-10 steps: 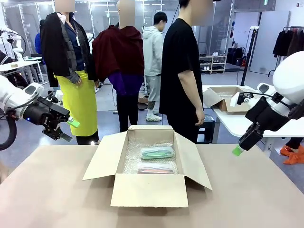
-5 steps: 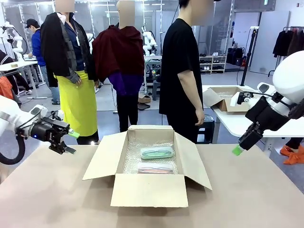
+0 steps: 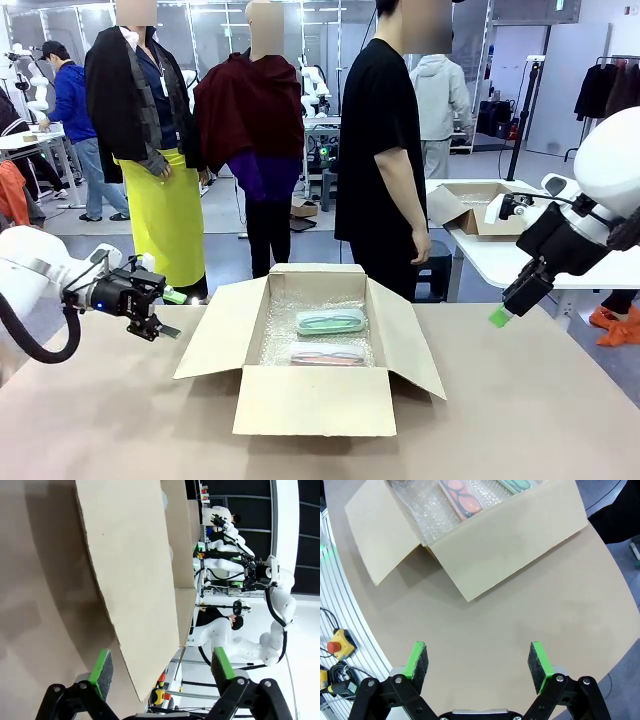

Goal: Pack the glasses set securely to prepare it for shipping.
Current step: Position the Package Box on the left side of the table.

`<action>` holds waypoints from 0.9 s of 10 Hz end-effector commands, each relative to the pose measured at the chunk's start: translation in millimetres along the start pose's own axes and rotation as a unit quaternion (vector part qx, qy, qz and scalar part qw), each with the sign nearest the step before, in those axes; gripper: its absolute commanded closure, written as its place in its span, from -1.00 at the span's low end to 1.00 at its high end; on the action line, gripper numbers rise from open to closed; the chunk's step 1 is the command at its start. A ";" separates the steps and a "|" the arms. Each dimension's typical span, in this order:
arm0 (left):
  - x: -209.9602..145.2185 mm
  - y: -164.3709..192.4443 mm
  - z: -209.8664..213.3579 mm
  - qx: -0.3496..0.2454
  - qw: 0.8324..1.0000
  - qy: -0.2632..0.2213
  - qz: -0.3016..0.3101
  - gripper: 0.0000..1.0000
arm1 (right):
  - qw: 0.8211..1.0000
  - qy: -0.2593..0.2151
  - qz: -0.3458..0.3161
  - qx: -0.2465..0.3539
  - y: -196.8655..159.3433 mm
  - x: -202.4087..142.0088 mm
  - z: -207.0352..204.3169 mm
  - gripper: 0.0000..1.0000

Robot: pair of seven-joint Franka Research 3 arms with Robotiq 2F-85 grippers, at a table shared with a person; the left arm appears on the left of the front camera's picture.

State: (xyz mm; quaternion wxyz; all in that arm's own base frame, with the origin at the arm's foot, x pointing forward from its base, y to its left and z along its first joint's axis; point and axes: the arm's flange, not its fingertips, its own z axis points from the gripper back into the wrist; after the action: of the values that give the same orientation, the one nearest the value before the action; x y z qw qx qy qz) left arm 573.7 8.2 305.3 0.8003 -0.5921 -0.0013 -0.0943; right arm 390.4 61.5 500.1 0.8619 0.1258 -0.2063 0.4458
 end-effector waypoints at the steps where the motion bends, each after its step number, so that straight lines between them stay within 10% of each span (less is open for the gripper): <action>1: 9.1 12.7 -6.5 -0.040 0.999 -0.012 0.024 -1.00 | 1.000 0.005 -0.001 -0.001 -0.6 0.8 0.9 -1.00; 9: 3.7 36.1 -41.1 -0.116 0.992 0.003 0.051 -1.00 | 1.000 0.005 -0.001 -0.001 -0.6 0.8 0.9 -1.00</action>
State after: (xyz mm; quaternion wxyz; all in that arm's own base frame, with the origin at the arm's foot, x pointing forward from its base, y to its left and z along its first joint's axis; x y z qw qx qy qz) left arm 573.0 -18.9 258.2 0.7477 -0.6598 0.0397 -0.0638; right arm 390.5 61.5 499.9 0.8619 0.1259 -0.2061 0.4458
